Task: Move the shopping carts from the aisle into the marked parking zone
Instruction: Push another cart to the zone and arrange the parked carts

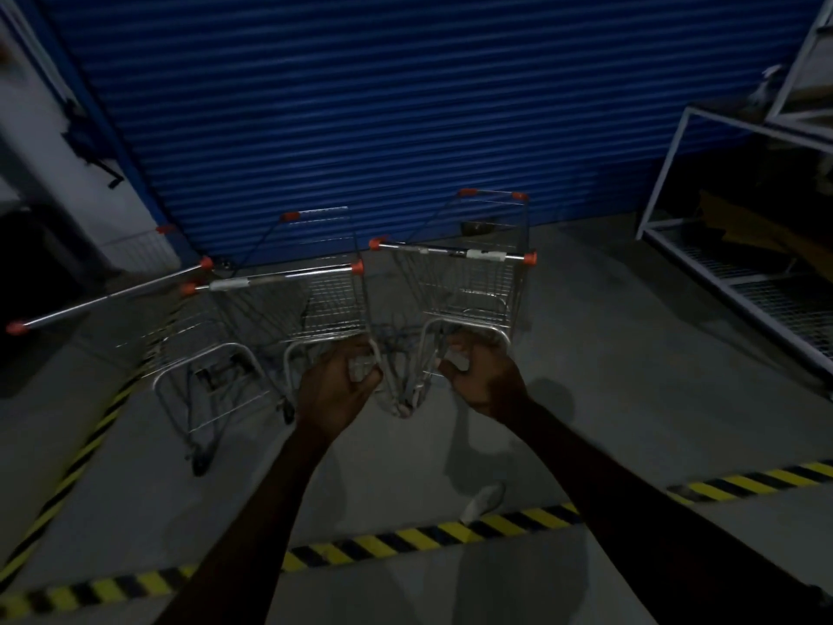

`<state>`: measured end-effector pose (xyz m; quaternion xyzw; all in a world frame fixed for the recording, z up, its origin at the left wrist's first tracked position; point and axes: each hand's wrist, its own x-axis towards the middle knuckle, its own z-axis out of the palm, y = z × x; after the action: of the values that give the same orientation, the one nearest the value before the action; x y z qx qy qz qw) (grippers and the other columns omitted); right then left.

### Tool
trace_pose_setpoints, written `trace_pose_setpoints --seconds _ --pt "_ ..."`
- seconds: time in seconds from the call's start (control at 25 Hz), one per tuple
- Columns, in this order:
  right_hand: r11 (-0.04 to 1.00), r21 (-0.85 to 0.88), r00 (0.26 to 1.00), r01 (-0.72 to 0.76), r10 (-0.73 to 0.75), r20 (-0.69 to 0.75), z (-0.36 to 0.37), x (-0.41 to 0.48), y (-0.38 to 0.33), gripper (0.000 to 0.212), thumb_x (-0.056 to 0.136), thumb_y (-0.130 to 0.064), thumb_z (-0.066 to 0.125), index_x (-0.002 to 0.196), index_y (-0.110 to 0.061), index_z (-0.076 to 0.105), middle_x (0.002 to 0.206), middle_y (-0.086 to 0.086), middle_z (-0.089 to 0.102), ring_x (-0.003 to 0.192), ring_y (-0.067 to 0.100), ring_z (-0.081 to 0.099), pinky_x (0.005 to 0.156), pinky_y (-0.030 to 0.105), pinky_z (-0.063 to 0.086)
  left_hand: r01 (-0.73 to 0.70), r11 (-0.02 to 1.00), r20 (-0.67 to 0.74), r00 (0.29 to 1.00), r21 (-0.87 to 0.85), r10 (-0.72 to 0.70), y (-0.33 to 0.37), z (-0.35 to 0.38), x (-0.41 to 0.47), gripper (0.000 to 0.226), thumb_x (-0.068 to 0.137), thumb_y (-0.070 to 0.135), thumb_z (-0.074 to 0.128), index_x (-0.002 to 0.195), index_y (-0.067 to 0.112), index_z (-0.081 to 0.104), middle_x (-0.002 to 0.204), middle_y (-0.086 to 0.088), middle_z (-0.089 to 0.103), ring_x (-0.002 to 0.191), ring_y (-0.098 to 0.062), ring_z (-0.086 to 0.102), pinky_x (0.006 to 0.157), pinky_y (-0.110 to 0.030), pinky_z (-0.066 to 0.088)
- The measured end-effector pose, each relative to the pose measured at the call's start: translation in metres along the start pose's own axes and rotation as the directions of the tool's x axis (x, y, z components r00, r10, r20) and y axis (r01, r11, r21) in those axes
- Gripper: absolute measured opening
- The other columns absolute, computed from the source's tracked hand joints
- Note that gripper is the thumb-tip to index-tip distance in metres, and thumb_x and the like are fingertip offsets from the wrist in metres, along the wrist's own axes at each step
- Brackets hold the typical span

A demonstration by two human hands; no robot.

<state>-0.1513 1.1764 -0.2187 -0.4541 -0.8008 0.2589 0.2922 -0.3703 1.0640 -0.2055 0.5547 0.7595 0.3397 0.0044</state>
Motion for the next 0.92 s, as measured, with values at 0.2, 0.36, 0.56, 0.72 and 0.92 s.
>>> trace_pose_setpoints --seconds 0.2,0.36,0.56,0.72,0.92 --pt "0.997 0.077 0.999 -0.022 0.019 0.037 0.044 -0.06 -0.049 0.05 0.078 -0.061 0.058 0.117 -0.031 0.063 0.108 -0.008 0.07 0.104 0.02 0.066 0.093 0.041 0.054 0.042 0.998 -0.038 0.998 -0.05 -0.044 -0.032 -0.062 -0.063 0.061 0.075 0.049 0.058 0.129 0.022 0.064 0.129 -0.003 0.068 0.116 -0.028 0.065 0.095 -0.04 0.051" --pt "0.995 0.099 1.0 -0.014 0.011 0.027 0.051 -0.113 -0.101 0.055 0.079 -0.062 0.054 0.119 -0.026 0.065 0.111 -0.006 0.07 0.105 0.02 0.066 0.091 0.036 0.054 0.087 0.996 -0.014 0.996 -0.017 -0.088 -0.051 -0.098 -0.1 0.06 0.076 0.046 0.061 0.132 0.025 0.063 0.132 -0.005 0.066 0.119 -0.029 0.062 0.098 -0.04 0.05" --pt "0.991 0.125 0.997 0.037 -0.045 0.06 0.069 -0.149 -0.12 0.048 0.083 -0.075 0.055 0.109 -0.036 0.063 0.097 -0.016 0.066 0.095 0.017 0.067 0.086 0.042 0.057 0.141 0.99 -0.011 0.99 0.006 -0.14 -0.054 -0.126 -0.155 0.063 0.079 0.057 0.053 0.134 0.027 0.061 0.135 -0.003 0.063 0.125 -0.029 0.057 0.101 -0.046 0.048" --pt "0.984 0.124 0.971 0.125 -0.147 0.189 0.066 -0.187 -0.15 0.038 0.09 -0.062 0.062 0.112 -0.031 0.064 0.098 -0.015 0.067 0.093 0.01 0.065 0.086 0.038 0.056 0.15 0.988 -0.096 0.985 0.033 -0.146 -0.053 -0.152 -0.217 0.061 0.08 0.059 0.051 0.127 0.021 0.066 0.128 -0.003 0.066 0.117 -0.029 0.061 0.093 -0.042 0.052" --pt "0.948 0.202 0.902 0.245 -0.299 0.312 0.055 -0.245 -0.181 0.022 0.094 -0.046 0.067 0.108 -0.029 0.067 0.105 -0.014 0.069 0.098 0.005 0.062 0.086 0.032 0.054 0.358 0.93 -0.207 0.919 0.085 -0.335 -0.035 -0.187 -0.307 0.053 0.085 0.058 0.054 0.129 0.029 0.061 0.13 0.002 0.062 0.118 -0.026 0.059 0.092 -0.046 0.051"
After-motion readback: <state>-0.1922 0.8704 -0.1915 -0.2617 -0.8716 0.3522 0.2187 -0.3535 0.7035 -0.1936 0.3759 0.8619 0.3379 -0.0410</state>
